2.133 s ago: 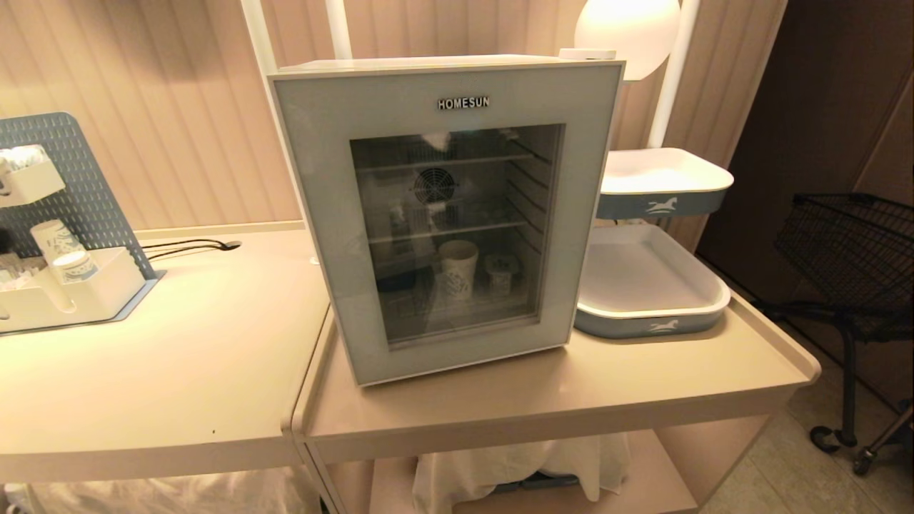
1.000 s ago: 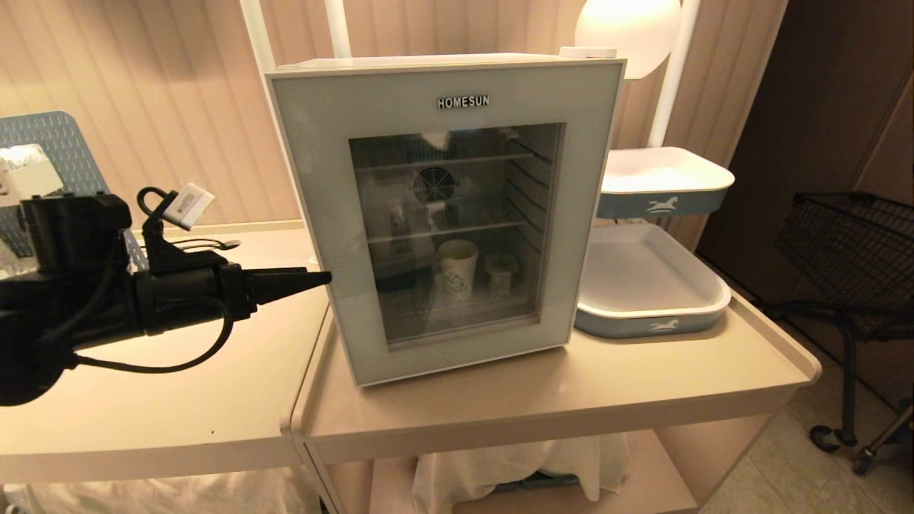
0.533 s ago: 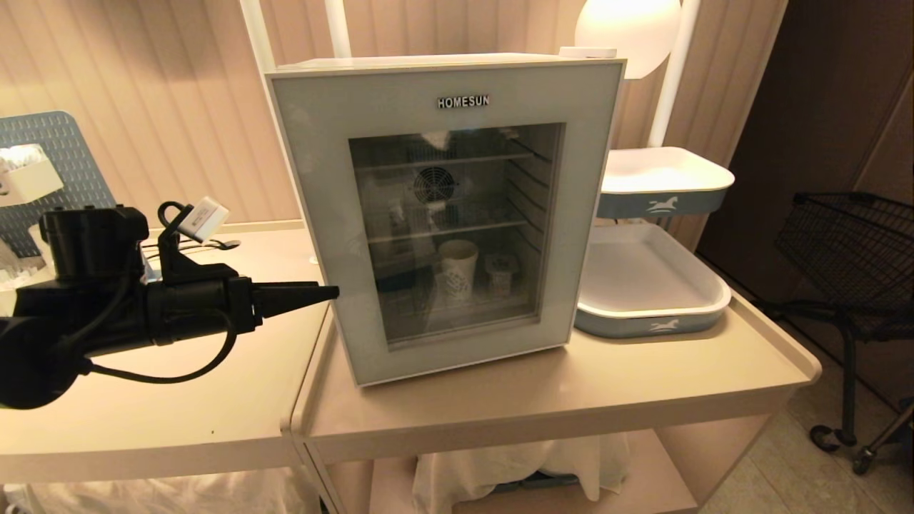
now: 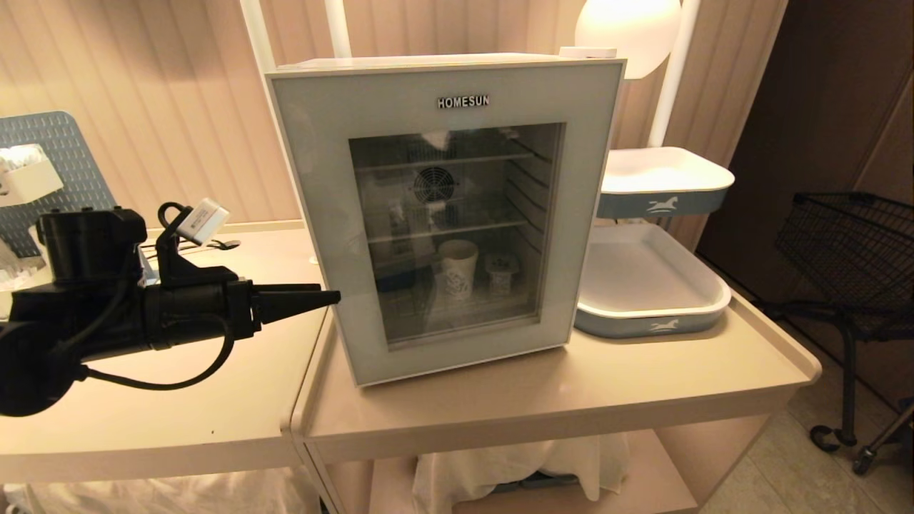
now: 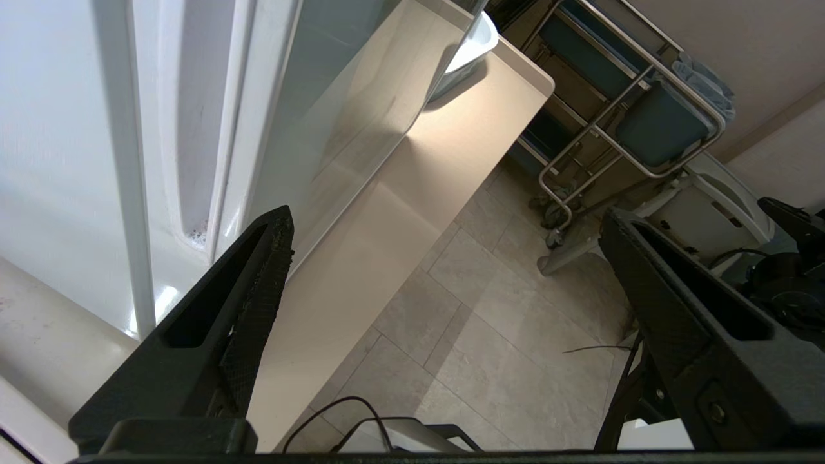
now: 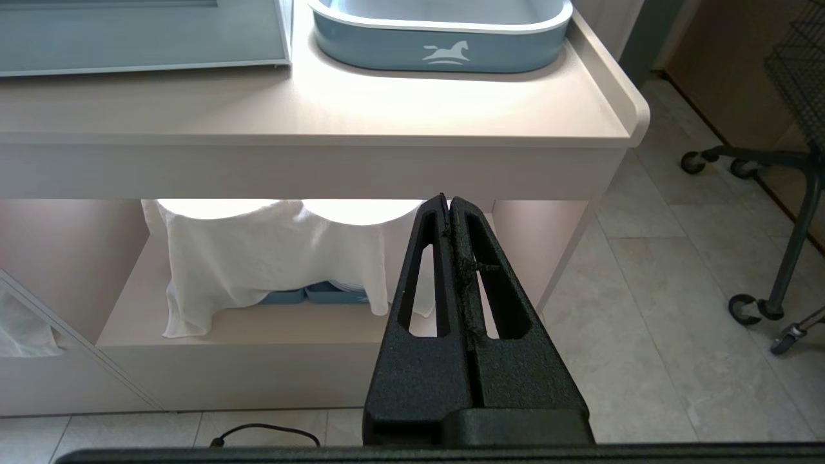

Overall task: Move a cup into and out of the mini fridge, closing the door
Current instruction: Open the freezer door

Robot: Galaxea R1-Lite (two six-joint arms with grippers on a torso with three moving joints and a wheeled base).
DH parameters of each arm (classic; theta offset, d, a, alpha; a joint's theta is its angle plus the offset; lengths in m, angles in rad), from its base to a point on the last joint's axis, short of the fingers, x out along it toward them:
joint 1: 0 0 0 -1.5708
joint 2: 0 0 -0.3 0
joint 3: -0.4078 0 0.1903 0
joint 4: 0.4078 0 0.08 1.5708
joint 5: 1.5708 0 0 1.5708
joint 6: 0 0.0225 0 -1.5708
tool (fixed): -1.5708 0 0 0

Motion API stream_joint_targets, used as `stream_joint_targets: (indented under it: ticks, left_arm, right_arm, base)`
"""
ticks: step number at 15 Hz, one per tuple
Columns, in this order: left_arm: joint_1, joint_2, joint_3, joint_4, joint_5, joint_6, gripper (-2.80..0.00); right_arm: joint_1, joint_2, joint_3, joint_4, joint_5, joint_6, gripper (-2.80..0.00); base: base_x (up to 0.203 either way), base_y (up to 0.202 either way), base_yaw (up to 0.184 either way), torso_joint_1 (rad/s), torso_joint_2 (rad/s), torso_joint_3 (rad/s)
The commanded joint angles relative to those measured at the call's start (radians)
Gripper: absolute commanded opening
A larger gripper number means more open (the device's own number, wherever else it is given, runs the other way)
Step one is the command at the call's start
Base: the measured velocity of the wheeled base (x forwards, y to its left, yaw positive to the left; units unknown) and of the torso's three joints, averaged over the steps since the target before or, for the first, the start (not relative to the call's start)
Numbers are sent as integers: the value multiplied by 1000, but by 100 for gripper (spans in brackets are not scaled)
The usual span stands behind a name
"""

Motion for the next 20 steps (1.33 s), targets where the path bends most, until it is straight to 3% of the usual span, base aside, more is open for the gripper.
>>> stream_joint_targets:
  ticks: [1, 7, 14, 20]
  left_arm:
    - [2, -7, 2, -4, -2, -3, 0]
    - [45, -15, -4, -6, 15, -2, 0]
    - [5, 77, -74, -6, 17, 0, 0]
    - [-15, 114, -84, -6, 17, 40, 0]
  right_arm:
    - [0, 2, 0, 1, 0, -1, -280]
    - [0, 2, 0, 1, 2, -1, -280]
    - [0, 2, 0, 1, 2, -1, -280]
    - [0, 2, 0, 1, 0, -1, -280]
  base:
    - [0, 0, 0, 0, 0, 0]
    - [0, 0, 0, 0, 0, 0]
    - [0, 0, 0, 0, 0, 0]
    - [0, 0, 0, 0, 0, 0]
